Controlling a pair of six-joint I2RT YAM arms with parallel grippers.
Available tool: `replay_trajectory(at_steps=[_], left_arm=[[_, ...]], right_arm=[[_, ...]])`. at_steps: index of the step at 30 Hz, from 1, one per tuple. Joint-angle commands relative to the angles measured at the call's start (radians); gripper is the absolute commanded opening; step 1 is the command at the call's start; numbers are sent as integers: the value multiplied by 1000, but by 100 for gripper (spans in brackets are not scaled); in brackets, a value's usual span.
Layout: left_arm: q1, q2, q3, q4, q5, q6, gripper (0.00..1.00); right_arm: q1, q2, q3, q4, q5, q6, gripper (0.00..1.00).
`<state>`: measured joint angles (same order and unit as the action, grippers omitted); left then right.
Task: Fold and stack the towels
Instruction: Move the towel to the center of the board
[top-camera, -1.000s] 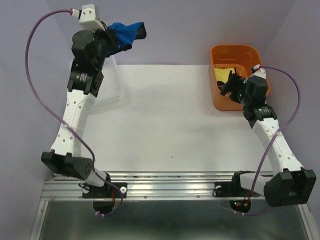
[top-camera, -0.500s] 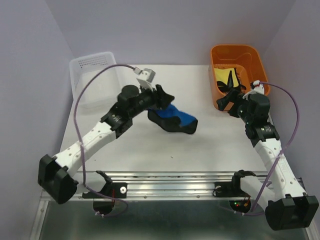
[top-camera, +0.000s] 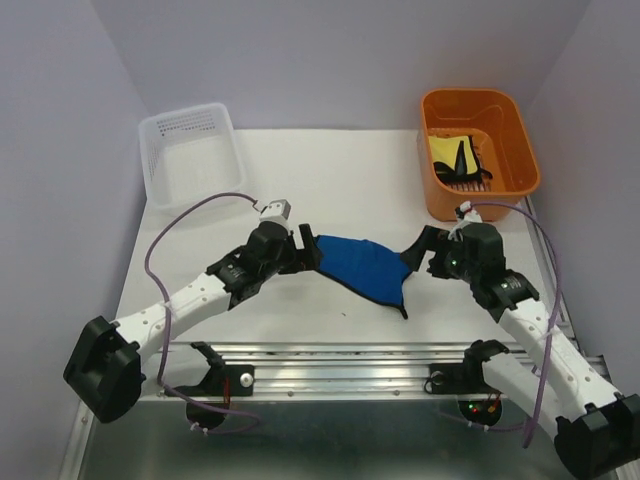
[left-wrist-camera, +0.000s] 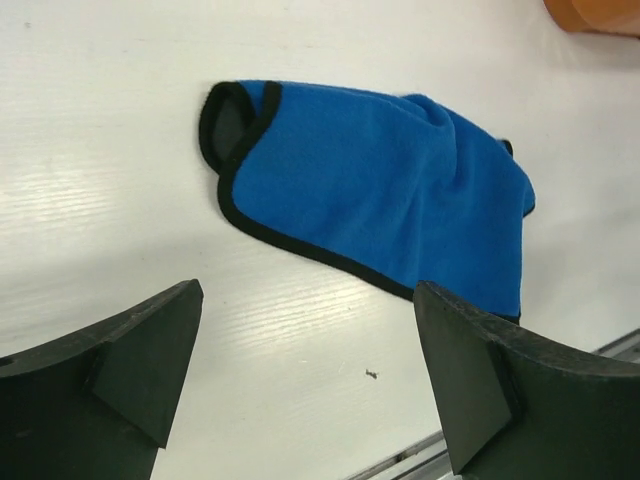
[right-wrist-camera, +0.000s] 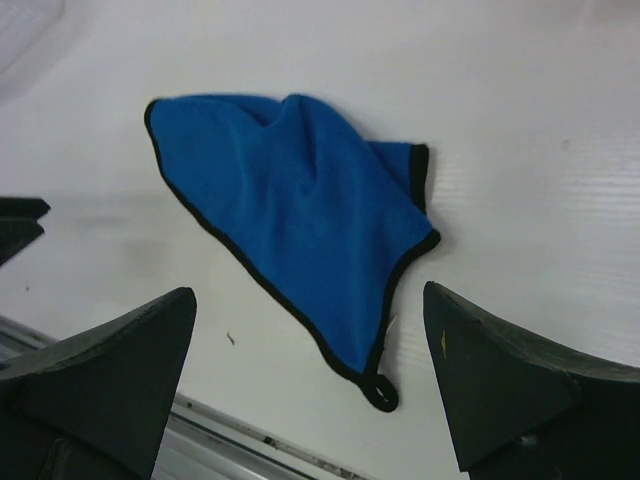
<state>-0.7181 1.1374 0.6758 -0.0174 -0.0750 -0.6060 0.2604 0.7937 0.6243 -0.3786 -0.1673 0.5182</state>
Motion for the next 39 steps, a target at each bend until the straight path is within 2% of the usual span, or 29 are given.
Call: replay_trajectory(at_steps=[1, 5, 12, 15, 18, 20, 22, 24, 25, 26, 27, 29, 30, 31, 34, 37, 39], left_arm=[[11, 5, -24, -3, -121, -75, 99], [19, 170, 66, 39, -121, -48, 97], [22, 413, 247, 54, -117, 11, 80], [28, 472, 289, 39, -178, 38, 77], [32, 524, 314, 42, -155, 58, 74], [31, 562, 327, 56, -129, 69, 65], [31, 584, 335, 65, -117, 74, 64], [31, 607, 343, 85, -79, 78, 56], [32, 608, 341, 91, -65, 80, 41], [32, 608, 337, 97, -48, 75, 32], [31, 605, 328, 99, -43, 72, 17], [32, 581, 315, 99, -45, 61, 2], [32, 567, 305, 99, -43, 58, 0], [32, 553, 297, 99, -40, 60, 0], [29, 483, 252, 99, -14, 43, 0], [29, 386, 200, 97, 18, 22, 0], [29, 291, 157, 100, 67, 5, 0]], right_arm=[[129, 18, -78, -42, 129, 101, 100], [200, 73, -156, 0, 150, 163, 100], [344, 193, -175, 63, 203, 213, 100], [364, 243, -173, 75, 209, 215, 100], [370, 263, -178, 86, 213, 213, 98], [370, 269, -176, 86, 215, 210, 96], [370, 274, -178, 87, 212, 204, 94], [370, 283, -186, 90, 209, 197, 92], [370, 294, -190, 90, 210, 195, 88], [370, 298, -193, 93, 209, 195, 83], [370, 303, -198, 96, 206, 195, 80], [370, 302, -201, 99, 201, 195, 64], [372, 300, -202, 101, 201, 194, 56], [370, 297, -202, 101, 200, 190, 41], [370, 266, -190, 86, 219, 166, 23], [372, 208, -147, 52, 223, 141, 15], [372, 165, -123, 37, 195, 111, 13]])
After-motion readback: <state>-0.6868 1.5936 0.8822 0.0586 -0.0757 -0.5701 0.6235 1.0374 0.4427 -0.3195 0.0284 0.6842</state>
